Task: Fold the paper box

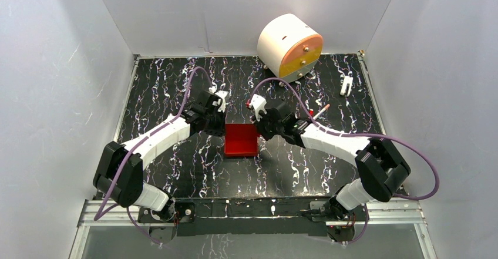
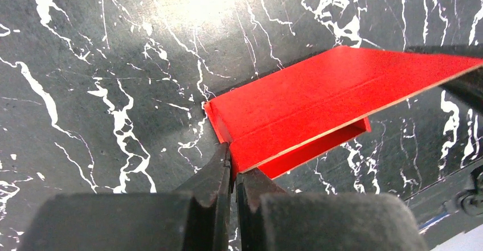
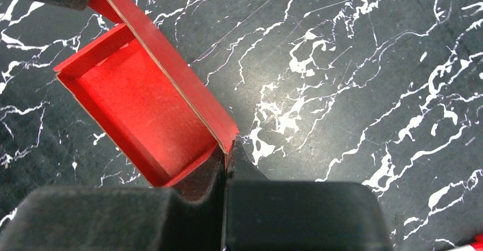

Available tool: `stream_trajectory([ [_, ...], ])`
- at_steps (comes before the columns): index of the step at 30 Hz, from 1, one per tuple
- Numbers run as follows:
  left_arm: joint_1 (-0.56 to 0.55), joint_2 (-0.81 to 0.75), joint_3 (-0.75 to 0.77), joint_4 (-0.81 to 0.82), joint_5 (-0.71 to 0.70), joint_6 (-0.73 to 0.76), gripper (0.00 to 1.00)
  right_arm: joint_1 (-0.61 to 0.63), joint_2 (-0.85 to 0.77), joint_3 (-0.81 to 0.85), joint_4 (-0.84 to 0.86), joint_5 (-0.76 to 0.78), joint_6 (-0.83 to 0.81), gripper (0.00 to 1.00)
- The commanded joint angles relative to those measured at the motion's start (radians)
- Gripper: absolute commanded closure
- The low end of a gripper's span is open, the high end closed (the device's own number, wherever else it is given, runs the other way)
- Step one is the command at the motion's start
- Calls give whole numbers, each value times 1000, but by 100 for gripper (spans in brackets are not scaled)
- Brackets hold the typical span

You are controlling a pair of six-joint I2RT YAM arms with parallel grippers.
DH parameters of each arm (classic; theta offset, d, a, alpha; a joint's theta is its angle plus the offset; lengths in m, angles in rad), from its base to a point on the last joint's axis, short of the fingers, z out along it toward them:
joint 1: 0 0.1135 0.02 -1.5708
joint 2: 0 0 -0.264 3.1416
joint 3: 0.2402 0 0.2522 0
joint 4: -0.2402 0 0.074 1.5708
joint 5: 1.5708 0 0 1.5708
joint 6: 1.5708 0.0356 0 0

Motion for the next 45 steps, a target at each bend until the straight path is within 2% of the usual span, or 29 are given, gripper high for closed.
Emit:
stream_trajectory([
  [1,-4,-59,-41,152,15,-160,100,74,1,73,5,170,158,100],
  [4,-15,-74,-60,206,-10,-202,100,112,12,93,-24,340,265,100],
  [16,-141,-150,-230,435,-221,-327,100,220,57,54,74,635,570,100],
  [29,-233,-161,-388,581,-338,-414,100,319,63,-69,129,831,770,100],
  [45,-263,-251,-487,597,-371,-442,100,353,77,-71,89,878,958,97],
])
